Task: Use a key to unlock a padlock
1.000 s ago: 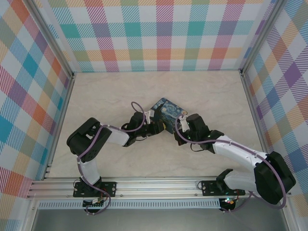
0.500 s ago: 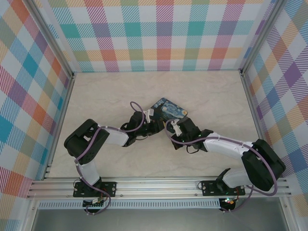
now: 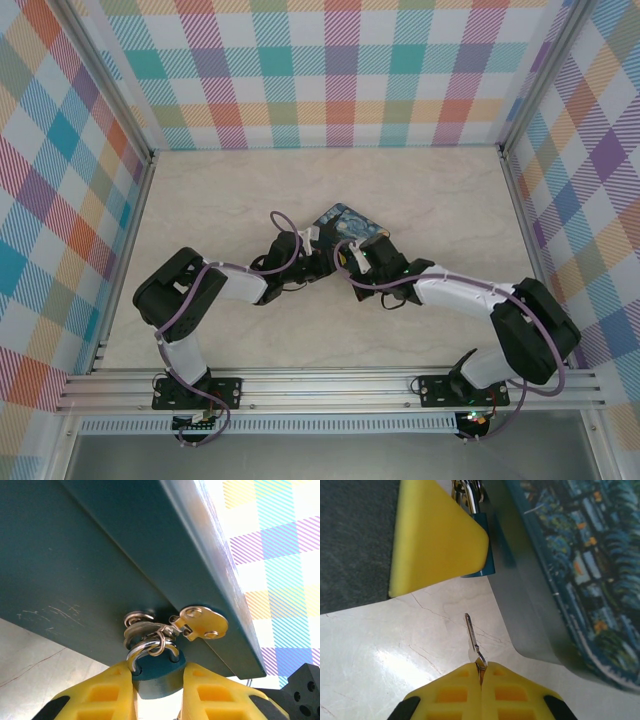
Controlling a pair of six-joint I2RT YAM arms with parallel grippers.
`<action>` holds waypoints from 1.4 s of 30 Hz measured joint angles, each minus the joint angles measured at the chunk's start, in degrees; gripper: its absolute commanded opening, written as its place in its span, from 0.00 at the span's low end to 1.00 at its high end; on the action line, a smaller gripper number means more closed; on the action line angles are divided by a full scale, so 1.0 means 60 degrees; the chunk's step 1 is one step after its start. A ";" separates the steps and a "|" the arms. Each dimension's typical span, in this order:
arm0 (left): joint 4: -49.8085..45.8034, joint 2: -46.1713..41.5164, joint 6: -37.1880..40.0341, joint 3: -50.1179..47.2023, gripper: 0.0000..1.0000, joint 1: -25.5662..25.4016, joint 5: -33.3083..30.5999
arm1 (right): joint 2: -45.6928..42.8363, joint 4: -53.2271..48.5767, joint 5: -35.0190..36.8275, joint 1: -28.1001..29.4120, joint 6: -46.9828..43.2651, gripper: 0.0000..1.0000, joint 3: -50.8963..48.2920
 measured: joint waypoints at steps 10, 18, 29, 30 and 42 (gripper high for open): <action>0.0000 -0.0018 -0.0018 -0.0007 0.21 0.0000 -0.0004 | 0.0433 -0.0237 0.0168 0.0000 0.0018 0.06 0.0492; -0.0004 -0.0062 -0.0044 -0.0007 0.20 -0.0011 -0.0044 | 0.0718 -0.0415 0.0237 -0.0004 0.0047 0.06 0.0725; 0.0000 -0.0066 -0.0044 -0.0007 0.19 -0.0055 -0.0069 | 0.0718 -0.0423 0.0299 -0.0004 0.0084 0.06 0.0772; 0.0000 -0.0066 -0.0044 -0.0007 0.19 -0.0055 -0.0069 | 0.0718 -0.0419 0.0299 -0.0004 0.0087 0.06 0.0794; 0.0015 -0.0066 -0.0044 -0.0018 0.19 -0.0062 -0.0066 | 0.0718 -0.0412 0.0295 -0.0076 0.0120 0.06 0.0980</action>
